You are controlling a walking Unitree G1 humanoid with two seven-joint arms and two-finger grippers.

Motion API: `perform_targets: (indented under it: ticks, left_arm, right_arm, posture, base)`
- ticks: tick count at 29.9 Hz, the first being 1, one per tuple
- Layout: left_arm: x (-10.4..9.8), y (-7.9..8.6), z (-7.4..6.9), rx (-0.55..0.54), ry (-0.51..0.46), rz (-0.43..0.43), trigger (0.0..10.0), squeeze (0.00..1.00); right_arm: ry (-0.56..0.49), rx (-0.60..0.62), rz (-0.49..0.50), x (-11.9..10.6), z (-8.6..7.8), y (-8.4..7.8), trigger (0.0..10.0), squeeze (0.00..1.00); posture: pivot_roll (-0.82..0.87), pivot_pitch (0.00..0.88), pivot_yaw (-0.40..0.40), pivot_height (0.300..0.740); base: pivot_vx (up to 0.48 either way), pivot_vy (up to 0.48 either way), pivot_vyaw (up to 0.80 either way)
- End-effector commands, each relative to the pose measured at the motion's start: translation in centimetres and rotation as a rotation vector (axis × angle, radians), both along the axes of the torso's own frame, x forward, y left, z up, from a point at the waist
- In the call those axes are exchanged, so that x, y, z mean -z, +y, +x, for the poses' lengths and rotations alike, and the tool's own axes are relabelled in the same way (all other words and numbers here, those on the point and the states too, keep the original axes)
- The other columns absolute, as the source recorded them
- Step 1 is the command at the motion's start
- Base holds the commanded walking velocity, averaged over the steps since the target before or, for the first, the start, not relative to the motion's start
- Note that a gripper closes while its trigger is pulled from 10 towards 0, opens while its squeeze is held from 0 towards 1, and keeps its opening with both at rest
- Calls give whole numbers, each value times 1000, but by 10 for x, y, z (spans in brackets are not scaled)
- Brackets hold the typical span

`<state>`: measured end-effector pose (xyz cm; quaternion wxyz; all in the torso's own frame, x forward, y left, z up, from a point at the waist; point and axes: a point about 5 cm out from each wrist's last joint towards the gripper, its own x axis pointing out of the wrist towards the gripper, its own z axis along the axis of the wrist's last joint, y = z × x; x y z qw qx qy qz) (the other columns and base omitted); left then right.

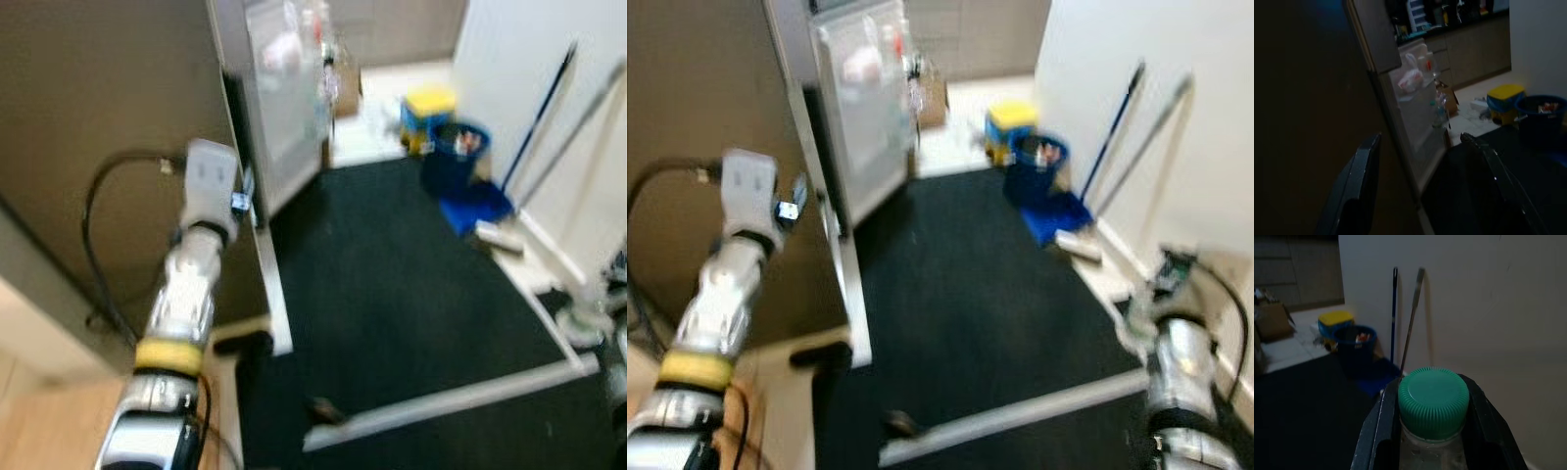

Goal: Restocking fridge

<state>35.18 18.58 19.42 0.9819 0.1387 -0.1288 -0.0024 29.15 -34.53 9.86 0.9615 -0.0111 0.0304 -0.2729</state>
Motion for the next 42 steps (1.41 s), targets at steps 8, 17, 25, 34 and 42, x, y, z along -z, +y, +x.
perform_targets:
  ticks: [8,17,25,34,42]
  left_arm:
    - [7,2,0,-15,29,9,10000,0]
    - [7,2,1,-19,31,10,10000,0]
    - [7,3,1,-25,34,11,10000,0]
    - [8,3,2,-27,39,8,10000,0]
    - [8,1,2,-13,49,-14,10000,0]
  right_arm:
    - [-9,-3,0,1,-1,0,10000,0]
    - [-8,-9,2,2,-1,2,10000,0]
    - [-4,-9,6,4,-1,3,10000,0]
    - [0,-9,9,6,-2,4,10000,0]
    - [1,-10,10,6,-2,4,10000,0]
  posture:
    - [52,0,-11,740]
    - [52,0,-10,740]
    - [53,0,-8,740]
    - [53,0,-8,740]
    - [52,0,-8,740]
  base:
    - [0,-447,0]
    - [0,-443,0]
    - [0,-426,0]
    - [0,-364,0]
    - [0,0,0]
